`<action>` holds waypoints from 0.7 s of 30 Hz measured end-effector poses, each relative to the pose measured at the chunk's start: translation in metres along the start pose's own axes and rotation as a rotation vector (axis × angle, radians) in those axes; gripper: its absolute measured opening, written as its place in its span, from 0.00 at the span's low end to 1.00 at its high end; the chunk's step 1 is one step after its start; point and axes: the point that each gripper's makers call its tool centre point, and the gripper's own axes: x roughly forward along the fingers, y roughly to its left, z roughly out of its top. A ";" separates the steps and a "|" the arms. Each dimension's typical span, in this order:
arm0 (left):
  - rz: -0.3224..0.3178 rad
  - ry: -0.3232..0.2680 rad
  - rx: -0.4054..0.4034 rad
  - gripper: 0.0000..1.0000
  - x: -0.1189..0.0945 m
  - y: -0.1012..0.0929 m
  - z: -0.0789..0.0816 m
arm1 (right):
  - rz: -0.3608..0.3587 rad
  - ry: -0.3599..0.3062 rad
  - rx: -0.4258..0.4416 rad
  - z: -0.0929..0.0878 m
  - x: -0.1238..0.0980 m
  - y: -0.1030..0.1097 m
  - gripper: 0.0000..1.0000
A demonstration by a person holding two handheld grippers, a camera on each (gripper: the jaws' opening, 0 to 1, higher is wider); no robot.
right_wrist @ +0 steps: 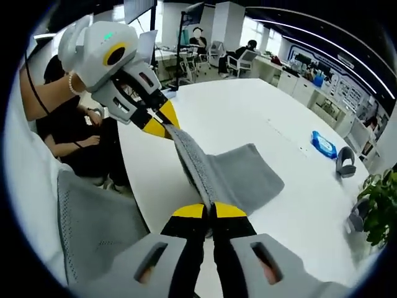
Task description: Fold the towel on the table until its edges align and the towel forms a compact rectangular stack.
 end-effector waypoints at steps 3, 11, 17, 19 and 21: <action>-0.008 0.000 0.006 0.06 -0.002 0.001 0.003 | -0.003 -0.003 -0.005 0.003 -0.003 -0.002 0.01; 0.010 -0.009 0.043 0.06 -0.006 0.012 0.014 | -0.018 -0.012 -0.031 0.013 -0.010 -0.010 0.01; 0.018 -0.009 0.038 0.06 0.002 0.023 0.015 | -0.022 -0.022 -0.016 0.018 -0.004 -0.022 0.01; 0.029 -0.007 0.023 0.06 0.007 0.029 0.015 | -0.025 -0.021 -0.015 0.020 -0.001 -0.026 0.01; 0.021 -0.003 -0.003 0.06 0.011 0.033 0.015 | -0.033 -0.018 -0.014 0.022 0.002 -0.034 0.01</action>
